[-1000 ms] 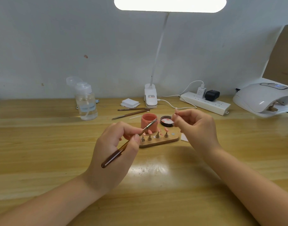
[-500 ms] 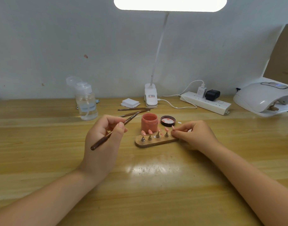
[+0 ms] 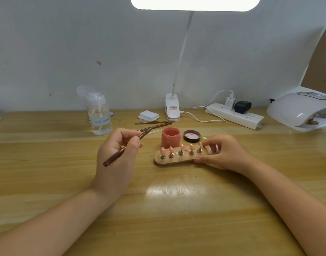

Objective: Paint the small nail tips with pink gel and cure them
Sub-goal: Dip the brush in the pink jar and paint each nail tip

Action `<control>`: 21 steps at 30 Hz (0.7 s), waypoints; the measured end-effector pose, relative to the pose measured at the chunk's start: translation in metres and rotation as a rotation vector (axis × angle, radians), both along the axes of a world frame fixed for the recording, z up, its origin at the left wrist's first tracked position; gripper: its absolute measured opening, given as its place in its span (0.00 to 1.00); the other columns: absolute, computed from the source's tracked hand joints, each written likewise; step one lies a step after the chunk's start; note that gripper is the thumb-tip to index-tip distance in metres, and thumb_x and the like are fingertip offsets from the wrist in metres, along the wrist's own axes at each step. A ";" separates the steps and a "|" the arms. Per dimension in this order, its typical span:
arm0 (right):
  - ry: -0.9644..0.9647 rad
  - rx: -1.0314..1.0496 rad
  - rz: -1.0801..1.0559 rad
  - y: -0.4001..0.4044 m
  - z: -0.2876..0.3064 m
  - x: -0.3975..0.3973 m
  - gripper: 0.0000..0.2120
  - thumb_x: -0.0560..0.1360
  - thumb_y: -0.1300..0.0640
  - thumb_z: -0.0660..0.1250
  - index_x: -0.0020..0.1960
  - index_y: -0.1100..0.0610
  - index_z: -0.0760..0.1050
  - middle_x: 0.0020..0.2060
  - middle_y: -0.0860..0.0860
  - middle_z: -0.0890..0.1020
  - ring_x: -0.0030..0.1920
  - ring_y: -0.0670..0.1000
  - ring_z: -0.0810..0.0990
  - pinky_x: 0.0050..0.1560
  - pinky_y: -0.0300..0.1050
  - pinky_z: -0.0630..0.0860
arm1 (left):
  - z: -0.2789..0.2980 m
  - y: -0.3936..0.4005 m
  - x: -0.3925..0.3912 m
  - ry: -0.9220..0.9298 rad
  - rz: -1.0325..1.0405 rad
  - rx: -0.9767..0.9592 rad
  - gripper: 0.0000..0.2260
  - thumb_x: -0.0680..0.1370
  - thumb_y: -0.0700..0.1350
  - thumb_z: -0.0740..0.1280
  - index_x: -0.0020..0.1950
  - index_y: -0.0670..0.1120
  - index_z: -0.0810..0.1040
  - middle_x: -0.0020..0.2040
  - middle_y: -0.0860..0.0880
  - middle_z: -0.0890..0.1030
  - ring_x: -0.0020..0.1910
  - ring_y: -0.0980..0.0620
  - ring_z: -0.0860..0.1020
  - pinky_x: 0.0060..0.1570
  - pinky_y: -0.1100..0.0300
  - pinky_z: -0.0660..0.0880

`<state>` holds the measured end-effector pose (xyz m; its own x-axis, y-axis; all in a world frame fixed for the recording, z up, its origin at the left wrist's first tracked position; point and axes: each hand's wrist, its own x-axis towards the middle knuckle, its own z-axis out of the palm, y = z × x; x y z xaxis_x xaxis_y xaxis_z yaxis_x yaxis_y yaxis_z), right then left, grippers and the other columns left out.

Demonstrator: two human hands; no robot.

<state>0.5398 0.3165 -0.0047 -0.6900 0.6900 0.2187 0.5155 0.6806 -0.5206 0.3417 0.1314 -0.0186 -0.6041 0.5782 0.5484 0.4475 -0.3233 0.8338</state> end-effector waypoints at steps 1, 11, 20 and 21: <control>0.060 0.025 0.012 -0.001 0.002 0.001 0.32 0.53 0.32 0.72 0.53 0.46 0.81 0.36 0.47 0.76 0.38 0.45 0.71 0.37 0.42 0.67 | 0.000 0.000 -0.002 0.012 0.008 0.006 0.05 0.75 0.50 0.63 0.47 0.54 0.79 0.41 0.55 0.82 0.44 0.53 0.80 0.44 0.66 0.75; 0.416 0.252 0.154 -0.020 0.018 -0.004 0.23 0.57 0.36 0.73 0.48 0.43 0.79 0.30 0.49 0.75 0.34 0.47 0.69 0.33 0.42 0.69 | 0.003 0.006 -0.025 -0.071 0.060 0.050 0.05 0.76 0.49 0.63 0.49 0.54 0.77 0.40 0.56 0.82 0.44 0.55 0.80 0.44 0.70 0.74; 0.571 0.158 0.099 -0.032 0.020 -0.007 0.25 0.57 0.43 0.75 0.51 0.52 0.81 0.31 0.56 0.76 0.33 0.47 0.68 0.33 0.42 0.69 | 0.011 0.004 0.001 -0.171 -0.168 0.171 0.08 0.78 0.48 0.65 0.56 0.48 0.72 0.50 0.46 0.78 0.49 0.55 0.81 0.52 0.63 0.77; 0.569 0.156 0.098 -0.032 0.020 -0.007 0.25 0.57 0.43 0.75 0.51 0.52 0.81 0.31 0.56 0.76 0.33 0.46 0.68 0.33 0.41 0.68 | 0.012 0.004 0.002 -0.174 -0.176 0.180 0.08 0.78 0.48 0.65 0.56 0.48 0.72 0.50 0.47 0.78 0.49 0.55 0.81 0.52 0.63 0.77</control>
